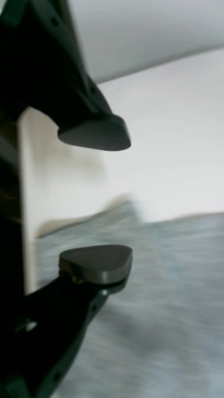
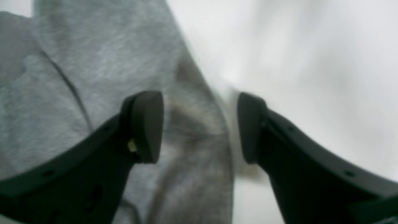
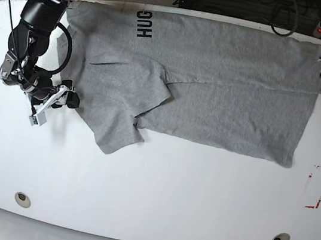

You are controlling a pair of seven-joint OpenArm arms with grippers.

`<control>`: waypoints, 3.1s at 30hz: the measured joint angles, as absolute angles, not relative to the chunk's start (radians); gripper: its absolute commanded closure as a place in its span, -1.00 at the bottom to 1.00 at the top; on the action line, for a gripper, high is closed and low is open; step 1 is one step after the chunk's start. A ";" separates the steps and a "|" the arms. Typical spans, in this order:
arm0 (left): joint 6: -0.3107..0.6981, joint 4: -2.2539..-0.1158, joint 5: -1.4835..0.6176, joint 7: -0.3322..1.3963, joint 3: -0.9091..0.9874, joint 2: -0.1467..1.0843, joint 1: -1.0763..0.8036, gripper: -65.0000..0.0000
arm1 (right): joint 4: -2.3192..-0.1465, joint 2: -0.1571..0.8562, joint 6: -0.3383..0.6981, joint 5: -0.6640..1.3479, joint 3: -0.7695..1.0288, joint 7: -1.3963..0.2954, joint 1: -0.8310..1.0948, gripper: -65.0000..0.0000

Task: Fold the T-shirt properly
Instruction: 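Open both grippers and release the flattened shirt, then grasp the grey shirt's hem corners with both grippers, then lift the hem and fold it over onto the collar edge with both grippers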

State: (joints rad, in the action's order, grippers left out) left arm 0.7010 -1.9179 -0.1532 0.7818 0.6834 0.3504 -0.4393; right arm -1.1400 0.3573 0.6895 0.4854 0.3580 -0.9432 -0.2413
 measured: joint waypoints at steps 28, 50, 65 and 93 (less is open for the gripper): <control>0.460 -1.355 -0.141 0.846 0.490 0.327 0.192 -0.38 | -1.021 0.294 0.699 0.501 0.234 -0.786 -0.263 0.97; 0.411 -0.840 -0.150 0.609 0.299 0.317 0.424 -0.70 | -1.025 0.291 0.699 0.501 0.234 -0.788 -0.262 0.97; 0.438 -0.839 -0.152 0.612 0.292 0.292 0.430 1.00 | -1.024 0.291 0.696 0.484 0.233 -0.809 -0.303 0.98; 0.451 -1.653 -0.165 0.895 0.358 0.286 0.023 1.00 | -1.653 0.318 0.700 0.505 0.271 -1.105 -0.149 1.00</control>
State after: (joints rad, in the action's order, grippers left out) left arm 0.4515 -1.6531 -0.1654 0.8948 0.3576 0.2863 0.0235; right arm -1.6527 0.3183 0.7002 0.5045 0.2714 -1.1049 -0.1493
